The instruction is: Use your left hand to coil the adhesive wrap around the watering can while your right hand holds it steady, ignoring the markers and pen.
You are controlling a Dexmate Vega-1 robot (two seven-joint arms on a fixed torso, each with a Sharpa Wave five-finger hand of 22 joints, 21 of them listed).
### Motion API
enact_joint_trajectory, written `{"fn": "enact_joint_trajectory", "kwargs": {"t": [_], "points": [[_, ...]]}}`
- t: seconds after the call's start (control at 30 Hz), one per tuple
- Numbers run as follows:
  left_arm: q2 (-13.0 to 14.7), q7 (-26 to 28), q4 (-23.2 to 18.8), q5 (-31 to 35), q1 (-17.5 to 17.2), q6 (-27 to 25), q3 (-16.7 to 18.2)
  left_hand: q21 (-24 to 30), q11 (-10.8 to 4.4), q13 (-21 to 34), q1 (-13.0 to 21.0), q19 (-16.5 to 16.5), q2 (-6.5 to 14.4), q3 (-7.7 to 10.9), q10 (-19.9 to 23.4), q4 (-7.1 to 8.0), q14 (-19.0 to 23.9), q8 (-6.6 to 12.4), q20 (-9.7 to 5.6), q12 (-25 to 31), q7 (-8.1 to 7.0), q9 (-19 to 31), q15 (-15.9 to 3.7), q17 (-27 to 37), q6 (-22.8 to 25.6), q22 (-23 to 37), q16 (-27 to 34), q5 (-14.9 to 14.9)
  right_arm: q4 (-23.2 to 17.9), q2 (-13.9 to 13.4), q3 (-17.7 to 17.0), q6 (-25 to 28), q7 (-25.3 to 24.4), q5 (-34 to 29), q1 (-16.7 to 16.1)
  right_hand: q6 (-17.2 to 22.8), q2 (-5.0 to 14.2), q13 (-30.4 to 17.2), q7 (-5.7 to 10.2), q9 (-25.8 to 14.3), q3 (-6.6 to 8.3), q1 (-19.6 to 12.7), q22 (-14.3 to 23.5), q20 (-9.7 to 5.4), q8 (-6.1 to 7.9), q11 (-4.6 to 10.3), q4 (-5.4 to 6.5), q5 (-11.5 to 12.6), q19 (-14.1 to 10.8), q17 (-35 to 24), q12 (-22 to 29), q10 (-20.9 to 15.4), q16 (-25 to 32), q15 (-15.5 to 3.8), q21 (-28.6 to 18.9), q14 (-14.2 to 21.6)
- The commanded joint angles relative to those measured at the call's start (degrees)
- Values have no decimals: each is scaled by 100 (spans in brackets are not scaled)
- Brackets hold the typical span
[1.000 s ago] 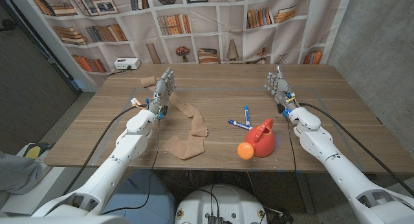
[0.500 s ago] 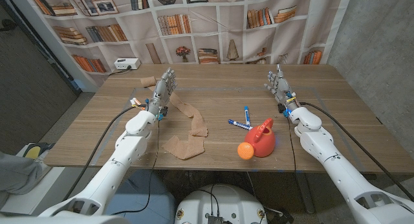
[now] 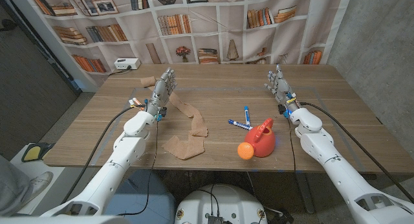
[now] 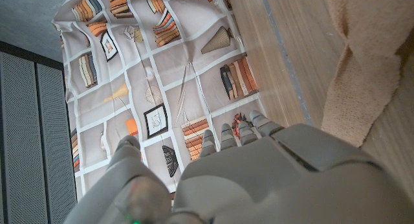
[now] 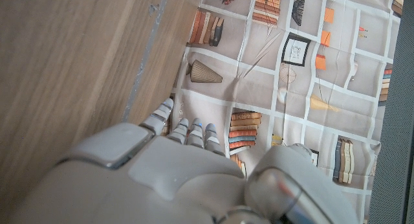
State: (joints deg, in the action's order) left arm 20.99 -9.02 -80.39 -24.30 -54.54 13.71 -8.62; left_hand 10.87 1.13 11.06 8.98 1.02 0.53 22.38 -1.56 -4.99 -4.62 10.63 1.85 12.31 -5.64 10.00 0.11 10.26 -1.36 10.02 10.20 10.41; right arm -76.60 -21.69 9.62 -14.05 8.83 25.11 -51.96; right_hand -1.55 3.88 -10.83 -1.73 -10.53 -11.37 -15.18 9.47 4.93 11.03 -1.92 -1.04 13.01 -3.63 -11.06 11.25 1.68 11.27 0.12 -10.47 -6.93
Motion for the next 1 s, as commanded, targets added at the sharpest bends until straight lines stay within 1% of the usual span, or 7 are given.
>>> {"fn": "enact_joint_trajectory", "kwargs": {"t": [0.03,0.17,0.3,0.53,0.7,0.9,1.0], "points": [[0,138,-159,91,3,-199,-7,14,0,18,55,-25,11,20,-57,-33,-29,-4,21,-4,-9,25,4,9,-25,10,23,26,-123,-192,-158,-216,262,98,-141,-11,-13,-22,-48,-22,0,-105,24,17,38,-43,-49,-4,39,-18,22,2,21,21,-11,-66],[-32,223,-198,136,6,-199,-9,15,3,18,57,-27,16,21,-61,-37,-33,-2,17,-6,-6,25,7,9,-24,10,24,25,-140,-270,-194,-367,478,188,-264,-11,-14,-22,-49,-22,5,-125,24,17,38,-49,-61,-7,39,-18,24,-3,22,24,-12,-64],[-12,204,-207,159,4,-199,-22,25,-31,18,58,-4,25,22,-16,-44,-19,12,-1,11,3,25,-17,9,11,10,33,24,-231,-388,-193,-451,437,68,-383,4,-13,-22,-42,-22,13,-149,24,24,44,-52,-75,-11,45,-17,29,-17,23,22,-11,-61],[-37,121,-93,86,-7,-148,4,25,4,19,60,-5,32,24,-27,-51,-29,10,-26,6,4,25,-9,8,10,10,32,22,-403,-546,-202,-394,429,54,-465,21,-8,-22,-51,-22,25,-182,24,27,49,-65,-94,-17,44,-17,33,-33,23,23,-14,-61],[-14,75,-114,22,-88,-124,57,25,7,19,61,-5,36,24,-24,-54,-31,12,-23,7,3,25,-8,8,17,10,32,21,-548,-683,-200,-412,364,-49,-527,27,-7,-22,-47,-22,31,-200,25,33,51,-63,-105,-21,49,-16,32,-31,24,19,-13,-59],[-133,52,-21,-121,-75,-30,108,26,4,19,60,-5,40,23,-10,-59,-24,28,-22,11,14,25,-4,8,62,10,37,20,-689,-873,-168,-455,286,-209,-584,71,-8,-23,-69,-23,40,-231,25,44,65,-81,-124,-29,52,-15,47,-77,25,24,-15,-56],[-181,48,-6,-153,-79,5,107,26,20,19,59,-5,42,23,-4,-61,-25,30,-21,13,18,25,-6,8,71,10,37,19,-728,-929,-170,-516,329,-166,-612,78,-7,-23,-82,-23,44,-242,25,48,65,-81,-131,-32,53,-15,47,-79,23,32,-16,-60]]}}
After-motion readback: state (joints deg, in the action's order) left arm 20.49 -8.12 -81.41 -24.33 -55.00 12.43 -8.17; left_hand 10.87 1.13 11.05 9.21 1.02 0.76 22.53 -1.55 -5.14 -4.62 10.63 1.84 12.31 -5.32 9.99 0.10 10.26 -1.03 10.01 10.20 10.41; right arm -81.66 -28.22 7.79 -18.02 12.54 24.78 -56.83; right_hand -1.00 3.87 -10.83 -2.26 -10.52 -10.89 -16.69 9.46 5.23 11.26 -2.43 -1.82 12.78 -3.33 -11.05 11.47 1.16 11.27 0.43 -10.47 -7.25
